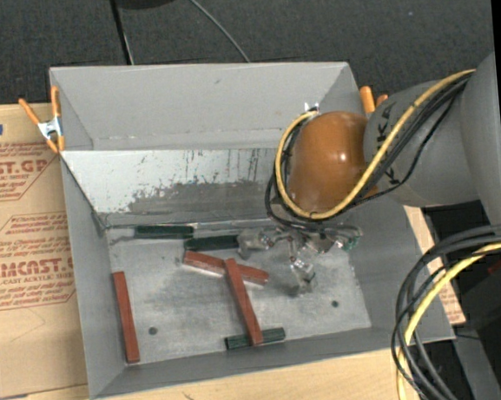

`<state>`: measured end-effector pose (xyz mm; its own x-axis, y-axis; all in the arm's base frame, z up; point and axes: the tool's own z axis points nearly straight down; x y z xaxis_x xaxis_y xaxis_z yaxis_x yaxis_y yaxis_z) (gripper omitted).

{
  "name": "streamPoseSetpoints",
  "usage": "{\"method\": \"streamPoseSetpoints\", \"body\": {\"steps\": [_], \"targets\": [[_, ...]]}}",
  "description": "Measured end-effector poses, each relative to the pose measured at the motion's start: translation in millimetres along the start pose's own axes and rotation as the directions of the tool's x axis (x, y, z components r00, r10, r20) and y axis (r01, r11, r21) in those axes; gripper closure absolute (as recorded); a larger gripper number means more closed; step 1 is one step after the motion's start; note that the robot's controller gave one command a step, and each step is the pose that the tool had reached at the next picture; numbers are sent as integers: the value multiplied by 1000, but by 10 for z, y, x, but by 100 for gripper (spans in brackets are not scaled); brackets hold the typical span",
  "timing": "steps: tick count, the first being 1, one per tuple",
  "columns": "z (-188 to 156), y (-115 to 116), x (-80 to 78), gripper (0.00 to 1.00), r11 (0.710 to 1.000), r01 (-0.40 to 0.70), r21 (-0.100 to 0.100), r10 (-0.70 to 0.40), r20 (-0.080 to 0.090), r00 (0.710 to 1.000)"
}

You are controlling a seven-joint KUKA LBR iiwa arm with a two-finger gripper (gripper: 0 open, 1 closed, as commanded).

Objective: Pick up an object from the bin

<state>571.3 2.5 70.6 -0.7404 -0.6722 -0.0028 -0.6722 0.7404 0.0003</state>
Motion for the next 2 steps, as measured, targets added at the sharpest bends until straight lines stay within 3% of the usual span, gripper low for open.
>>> {"method": "streamPoseSetpoints", "body": {"steps": [1, 2], "targets": [[-42, 598, -429, 100, 978, -207, 0, 207, 1, 978], [-42, 597, -428, 100, 978, -207, 0, 207, 0, 978]]}}
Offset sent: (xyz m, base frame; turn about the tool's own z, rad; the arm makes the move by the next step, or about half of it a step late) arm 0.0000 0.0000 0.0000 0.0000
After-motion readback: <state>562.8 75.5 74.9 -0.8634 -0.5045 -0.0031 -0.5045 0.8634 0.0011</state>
